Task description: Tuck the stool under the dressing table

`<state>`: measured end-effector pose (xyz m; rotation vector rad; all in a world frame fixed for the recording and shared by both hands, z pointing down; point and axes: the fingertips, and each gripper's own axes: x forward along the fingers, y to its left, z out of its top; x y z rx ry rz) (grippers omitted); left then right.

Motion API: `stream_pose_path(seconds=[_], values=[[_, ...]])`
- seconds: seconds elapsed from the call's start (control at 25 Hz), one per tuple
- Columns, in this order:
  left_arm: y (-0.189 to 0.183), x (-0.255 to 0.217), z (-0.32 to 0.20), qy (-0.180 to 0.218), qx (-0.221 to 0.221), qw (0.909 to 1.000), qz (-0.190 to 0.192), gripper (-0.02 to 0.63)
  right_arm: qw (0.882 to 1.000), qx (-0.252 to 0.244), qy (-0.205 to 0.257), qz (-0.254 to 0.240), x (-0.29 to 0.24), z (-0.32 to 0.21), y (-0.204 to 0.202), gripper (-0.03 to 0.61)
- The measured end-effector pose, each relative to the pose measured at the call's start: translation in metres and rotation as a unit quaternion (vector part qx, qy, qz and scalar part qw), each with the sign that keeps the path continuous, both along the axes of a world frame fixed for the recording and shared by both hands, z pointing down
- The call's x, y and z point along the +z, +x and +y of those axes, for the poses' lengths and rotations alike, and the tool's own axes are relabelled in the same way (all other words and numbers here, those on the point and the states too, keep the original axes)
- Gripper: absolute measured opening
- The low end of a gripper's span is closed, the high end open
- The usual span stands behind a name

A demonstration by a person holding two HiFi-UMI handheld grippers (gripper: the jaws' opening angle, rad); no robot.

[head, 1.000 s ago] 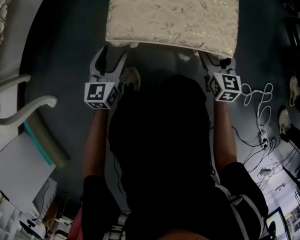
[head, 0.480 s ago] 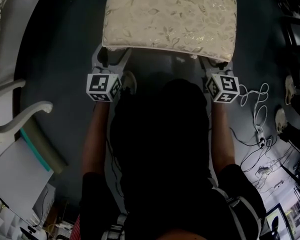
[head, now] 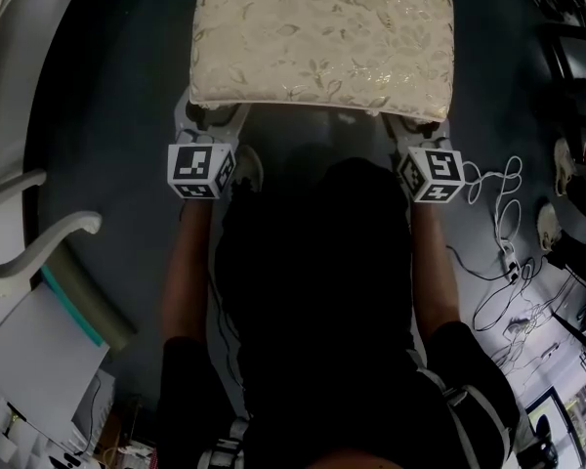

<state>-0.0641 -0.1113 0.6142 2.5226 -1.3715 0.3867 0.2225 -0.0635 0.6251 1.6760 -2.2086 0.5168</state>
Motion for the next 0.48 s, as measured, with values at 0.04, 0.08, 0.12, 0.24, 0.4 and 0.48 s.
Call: stream_pose_path(seconds=[0.04, 0.08, 0.12, 0.24, 0.4, 0.48], values=[[0.001, 0.001, -0.001, 0.001, 0.003, 1.0, -0.004, 0.344, 1.0, 0.0, 0.0, 0.0, 0.0, 0.0, 0.0, 0.313], [0.001, 0.002, -0.001, 0.003, 0.005, 0.9999, -0.011, 0.344, 1.0, -0.001, 0.0, 0.0, 0.0, -0.001, 0.0, 0.314], [0.003, 0.003, -0.003, 0.006, 0.008, 0.9998, -0.019, 0.344, 1.0, -0.001, 0.0, 0.0, 0.0, -0.001, -0.001, 0.314], [0.007, 0.003, -0.009, 0.019, 0.014, 0.9993, -0.028, 0.345, 1.0, -0.004, -0.001, 0.0, 0.0, -0.001, -0.001, 0.316], [0.009, 0.0, -0.011, 0.029, 0.007, 0.9994, -0.02, 0.345, 1.0, -0.005, 0.001, -0.003, 0.0, 0.0, -0.002, 0.32], [0.009, 0.001, -0.011, 0.027, 0.009, 0.9994, -0.02, 0.345, 1.0, -0.004, 0.0, -0.004, 0.0, 0.0, -0.001, 0.322]])
